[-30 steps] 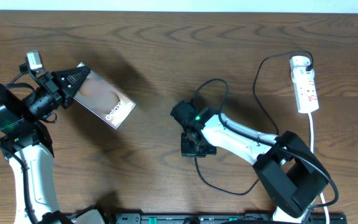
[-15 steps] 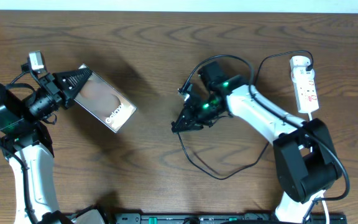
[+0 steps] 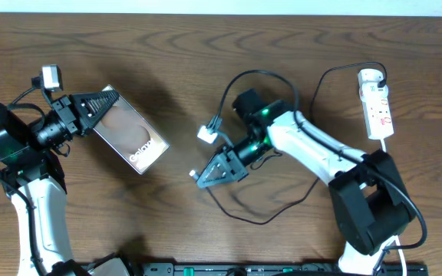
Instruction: Plug charger to phone and switch on socket
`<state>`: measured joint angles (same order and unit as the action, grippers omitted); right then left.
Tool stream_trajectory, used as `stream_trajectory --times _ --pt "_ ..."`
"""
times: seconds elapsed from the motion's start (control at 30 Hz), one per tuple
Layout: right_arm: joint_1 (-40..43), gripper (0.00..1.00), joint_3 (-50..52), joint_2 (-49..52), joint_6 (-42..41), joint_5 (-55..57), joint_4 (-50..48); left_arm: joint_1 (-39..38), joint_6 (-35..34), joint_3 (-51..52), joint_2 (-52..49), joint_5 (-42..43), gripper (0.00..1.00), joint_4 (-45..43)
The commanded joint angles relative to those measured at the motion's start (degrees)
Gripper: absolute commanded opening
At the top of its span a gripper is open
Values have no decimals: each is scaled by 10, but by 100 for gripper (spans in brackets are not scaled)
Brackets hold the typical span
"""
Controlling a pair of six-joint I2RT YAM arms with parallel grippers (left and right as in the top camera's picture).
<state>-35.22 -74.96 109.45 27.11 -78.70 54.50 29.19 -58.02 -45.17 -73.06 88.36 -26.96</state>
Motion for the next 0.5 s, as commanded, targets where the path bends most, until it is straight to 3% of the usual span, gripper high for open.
stream_trajectory --times 0.0,0.27,0.47 --pt "-25 1 -5 -1 51 -30 -12 -6 11 -5 0 17 8 -4" --pt "-38 1 -5 -1 51 -58 -37 -26 45 -5 0 17 8 -4" --pt "-38 1 -5 -1 -12 -59 -99 -32 51 -5 0 17 7 -4"
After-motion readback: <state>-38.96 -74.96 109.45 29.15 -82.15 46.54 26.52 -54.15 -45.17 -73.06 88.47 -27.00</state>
